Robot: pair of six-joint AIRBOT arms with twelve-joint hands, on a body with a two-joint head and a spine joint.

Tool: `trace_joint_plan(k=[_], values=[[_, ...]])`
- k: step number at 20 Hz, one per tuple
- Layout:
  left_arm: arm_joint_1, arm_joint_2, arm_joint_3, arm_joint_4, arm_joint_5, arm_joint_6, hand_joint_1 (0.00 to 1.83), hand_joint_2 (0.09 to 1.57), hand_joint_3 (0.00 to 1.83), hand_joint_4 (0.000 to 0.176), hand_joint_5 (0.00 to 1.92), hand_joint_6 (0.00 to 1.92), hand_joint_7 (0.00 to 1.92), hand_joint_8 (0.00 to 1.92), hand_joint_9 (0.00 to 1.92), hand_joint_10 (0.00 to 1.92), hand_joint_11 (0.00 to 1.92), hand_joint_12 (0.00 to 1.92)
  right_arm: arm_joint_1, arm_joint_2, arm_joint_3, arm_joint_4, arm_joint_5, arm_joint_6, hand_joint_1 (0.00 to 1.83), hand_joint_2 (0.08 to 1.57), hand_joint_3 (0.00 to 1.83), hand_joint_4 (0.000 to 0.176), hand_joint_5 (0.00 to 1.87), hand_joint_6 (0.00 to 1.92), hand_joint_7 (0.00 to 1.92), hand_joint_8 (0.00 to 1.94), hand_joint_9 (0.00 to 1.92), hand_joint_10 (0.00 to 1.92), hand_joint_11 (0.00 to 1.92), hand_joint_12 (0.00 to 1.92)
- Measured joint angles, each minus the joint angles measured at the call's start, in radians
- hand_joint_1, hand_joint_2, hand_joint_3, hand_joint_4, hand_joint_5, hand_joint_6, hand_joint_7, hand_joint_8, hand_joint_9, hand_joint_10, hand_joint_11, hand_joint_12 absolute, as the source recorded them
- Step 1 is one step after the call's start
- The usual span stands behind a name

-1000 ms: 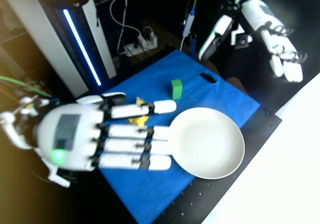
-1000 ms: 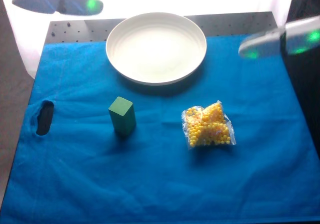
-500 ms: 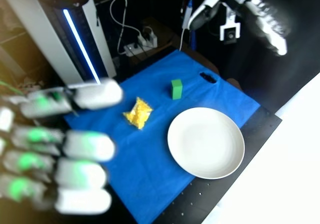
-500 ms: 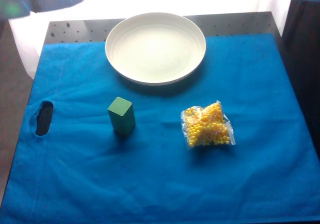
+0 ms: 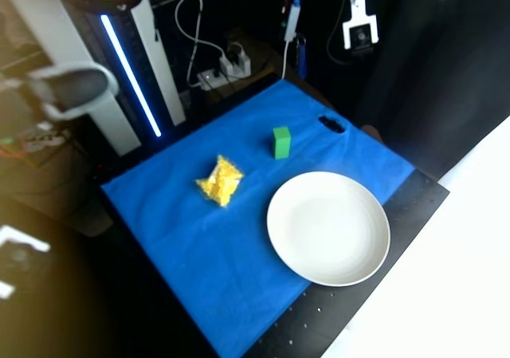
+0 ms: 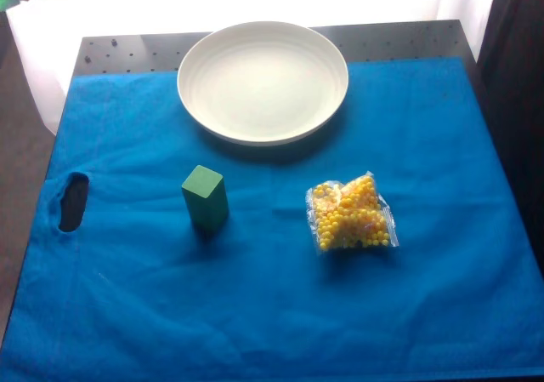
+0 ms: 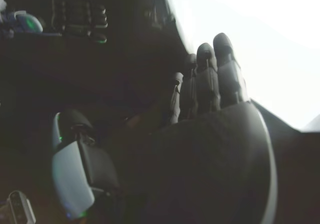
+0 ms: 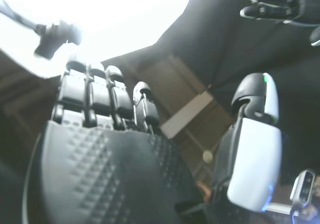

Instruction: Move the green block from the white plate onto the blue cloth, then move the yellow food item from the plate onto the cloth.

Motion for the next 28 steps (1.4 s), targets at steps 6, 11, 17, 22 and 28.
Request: trace_joint_plan(k=[6, 11, 17, 22, 28], values=[[-0.037, 0.043, -0.05, 0.058, -0.098, 0.064, 0.54, 1.0, 0.0, 0.024, 0.2, 0.01, 0.21, 0.0, 0.24, 0.01, 0.12, 0.14, 0.0, 0.046, -0.061, 0.005, 0.164, 0.0, 0.48, 0.72, 0.0, 0.101, 0.03, 0.0, 0.21, 0.01, 0.16, 0.02, 0.0, 0.78], [-0.04, 0.043, -0.052, 0.053, -0.105, 0.076, 0.52, 1.01, 0.0, 0.005, 0.25, 0.0, 0.25, 0.0, 0.32, 0.0, 0.18, 0.15, -0.024, 0.05, -0.069, 0.039, 0.191, 0.0, 0.38, 0.78, 0.0, 0.103, 0.19, 0.01, 0.31, 0.01, 0.28, 0.01, 0.0, 1.04], [-0.033, 0.043, -0.063, 0.05, -0.13, 0.08, 0.66, 1.03, 0.01, 0.025, 0.38, 0.01, 0.53, 0.0, 0.49, 0.0, 0.26, 0.15, -0.032, 0.056, -0.073, 0.041, 0.192, 0.0, 0.69, 0.93, 0.0, 0.033, 0.43, 0.01, 0.52, 0.01, 0.44, 0.03, 0.0, 1.0], [0.028, 0.042, -0.073, 0.026, -0.176, 0.094, 0.64, 0.97, 0.0, 0.0, 0.86, 0.01, 0.83, 0.0, 0.67, 0.01, 0.18, 0.45, -0.042, 0.057, -0.08, 0.039, 0.192, 0.0, 0.57, 0.9, 0.0, 0.008, 0.46, 0.01, 0.58, 0.01, 0.57, 0.04, 0.08, 1.28], [0.083, 0.042, -0.085, -0.035, -0.256, 0.108, 0.55, 1.16, 0.01, 0.0, 1.01, 0.03, 0.88, 0.48, 0.78, 0.28, 0.17, 1.06, -0.046, 0.053, -0.082, 0.023, 0.192, 0.0, 0.29, 0.79, 0.01, 0.0, 0.66, 0.01, 0.74, 0.02, 0.66, 0.05, 0.03, 1.25]])
